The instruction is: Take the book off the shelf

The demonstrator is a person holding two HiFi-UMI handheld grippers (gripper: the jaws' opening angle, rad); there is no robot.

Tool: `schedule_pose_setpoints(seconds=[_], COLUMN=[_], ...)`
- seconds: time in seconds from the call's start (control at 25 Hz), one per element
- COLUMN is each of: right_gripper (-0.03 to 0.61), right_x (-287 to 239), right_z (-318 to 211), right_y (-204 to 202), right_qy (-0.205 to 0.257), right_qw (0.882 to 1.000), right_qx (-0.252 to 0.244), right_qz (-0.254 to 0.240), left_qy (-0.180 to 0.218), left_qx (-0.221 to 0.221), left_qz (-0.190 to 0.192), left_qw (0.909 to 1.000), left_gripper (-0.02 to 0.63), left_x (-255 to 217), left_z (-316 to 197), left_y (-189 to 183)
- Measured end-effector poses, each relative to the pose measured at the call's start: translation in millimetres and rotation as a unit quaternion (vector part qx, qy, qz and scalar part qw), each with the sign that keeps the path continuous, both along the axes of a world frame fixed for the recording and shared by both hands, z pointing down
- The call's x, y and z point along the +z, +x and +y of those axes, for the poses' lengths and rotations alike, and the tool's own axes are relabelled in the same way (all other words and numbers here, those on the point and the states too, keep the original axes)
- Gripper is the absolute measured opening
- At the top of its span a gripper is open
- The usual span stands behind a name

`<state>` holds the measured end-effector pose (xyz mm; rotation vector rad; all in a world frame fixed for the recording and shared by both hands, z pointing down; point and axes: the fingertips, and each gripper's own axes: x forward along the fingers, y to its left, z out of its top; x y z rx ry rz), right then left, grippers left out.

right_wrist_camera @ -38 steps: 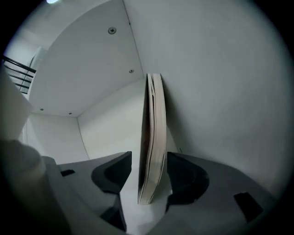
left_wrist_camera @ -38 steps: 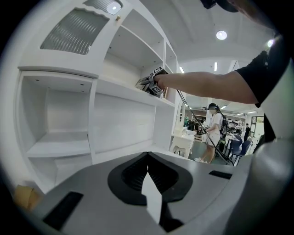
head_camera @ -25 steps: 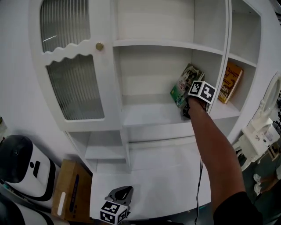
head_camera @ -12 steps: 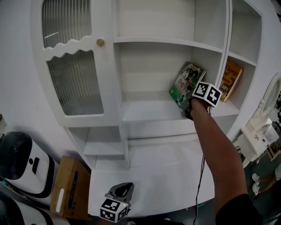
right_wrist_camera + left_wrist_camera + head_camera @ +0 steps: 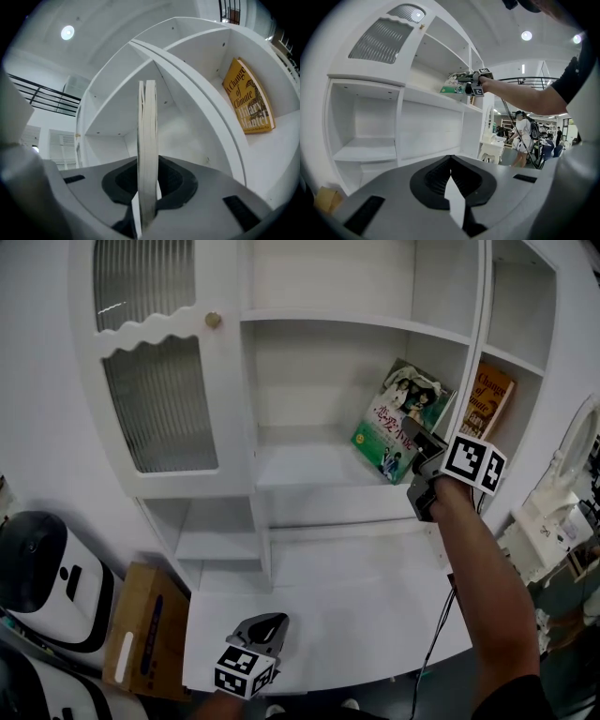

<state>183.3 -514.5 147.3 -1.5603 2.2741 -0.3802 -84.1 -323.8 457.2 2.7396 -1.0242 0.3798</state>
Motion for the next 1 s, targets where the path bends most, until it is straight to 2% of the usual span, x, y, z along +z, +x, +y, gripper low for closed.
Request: schedule_pose_setpoints(seconds=[0.28, 0.52, 0.8, 1.0], right_gripper=[0.08, 0.08, 0.08, 0.08], right_x=[13, 52, 153, 278], right_z=[77, 133, 174, 187], right_y=[-17, -26, -22, -28], right_qy=[0.017, 0.006, -0.074, -0.199], right_qw=[0.997, 0.986, 0.97, 0.943], right_qx=[-0.074, -0.165, -0.231, -0.264], right_qz=[0.022, 0.017, -0.009, -0.038], left_qy=[0.018, 0.02, 0.005, -0.014], left_qx=[0.002, -0.001, -0.009, -0.02], left_qz=[0.014, 0.018, 0.007, 0.001], left_qw=[0.9997, 0.9996, 0.9999, 0.9997], left_gripper=[0.009, 0.011, 0.011, 0.011], left_x=[-8, -6, 14, 41], left_z=[3, 9, 18, 25], left_y=[27, 49, 65, 68])
